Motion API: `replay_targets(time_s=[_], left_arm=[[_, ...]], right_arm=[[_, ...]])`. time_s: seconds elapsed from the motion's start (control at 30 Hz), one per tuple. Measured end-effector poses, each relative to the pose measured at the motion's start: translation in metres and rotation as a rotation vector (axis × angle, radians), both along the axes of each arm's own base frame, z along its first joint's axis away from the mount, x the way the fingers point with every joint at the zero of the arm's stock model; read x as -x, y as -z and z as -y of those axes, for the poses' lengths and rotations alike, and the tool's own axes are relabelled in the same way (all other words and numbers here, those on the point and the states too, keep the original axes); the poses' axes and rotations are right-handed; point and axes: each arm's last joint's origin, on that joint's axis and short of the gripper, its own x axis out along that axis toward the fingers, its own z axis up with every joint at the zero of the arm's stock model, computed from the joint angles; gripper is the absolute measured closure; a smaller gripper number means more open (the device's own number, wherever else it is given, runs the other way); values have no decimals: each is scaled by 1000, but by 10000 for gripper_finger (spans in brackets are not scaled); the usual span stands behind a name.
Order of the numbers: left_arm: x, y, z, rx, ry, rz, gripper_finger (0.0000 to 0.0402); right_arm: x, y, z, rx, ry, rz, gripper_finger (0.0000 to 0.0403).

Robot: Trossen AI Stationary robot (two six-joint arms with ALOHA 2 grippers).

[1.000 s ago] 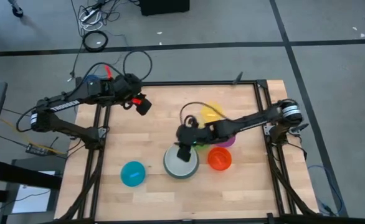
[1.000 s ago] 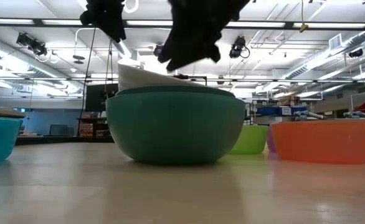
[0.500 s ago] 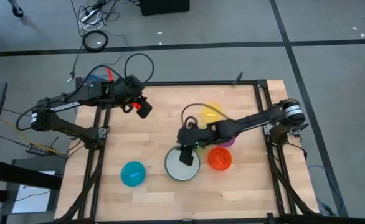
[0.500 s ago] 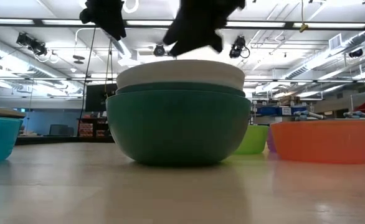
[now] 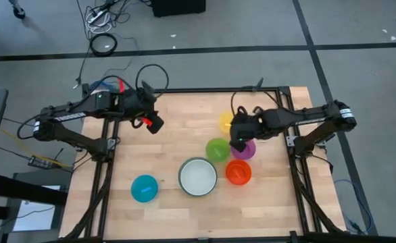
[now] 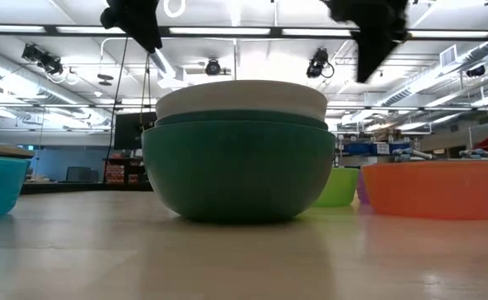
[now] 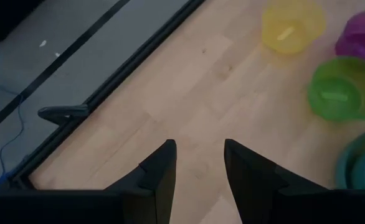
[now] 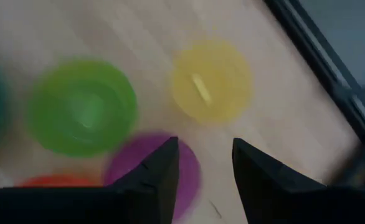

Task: Nest bowls inside each other
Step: Stack the yellow bowl on top of the white bowl

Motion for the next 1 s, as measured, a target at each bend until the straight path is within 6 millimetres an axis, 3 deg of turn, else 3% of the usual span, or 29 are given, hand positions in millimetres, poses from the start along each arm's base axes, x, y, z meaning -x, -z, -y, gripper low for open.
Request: replay_targets(time_s=[0.27,0.43,0.57,0.77,1.0], left_arm=[[7,5,20,46,15,-67,257],[9,7,29,46,15,-83,257],[9,6,34,27,22,-79,257],[9,6,35,-10,1,-68,257],[9,5,35,-43,-15,-61,257]], right_arm=[[35,54,13,-111,133,-66,250],[45,94,22,-245,169,5,248],[54,115,27,-272,200,-18,248],[58,123,28,-255,211,-29,249],[38,105,37,-126,179,130,249]])
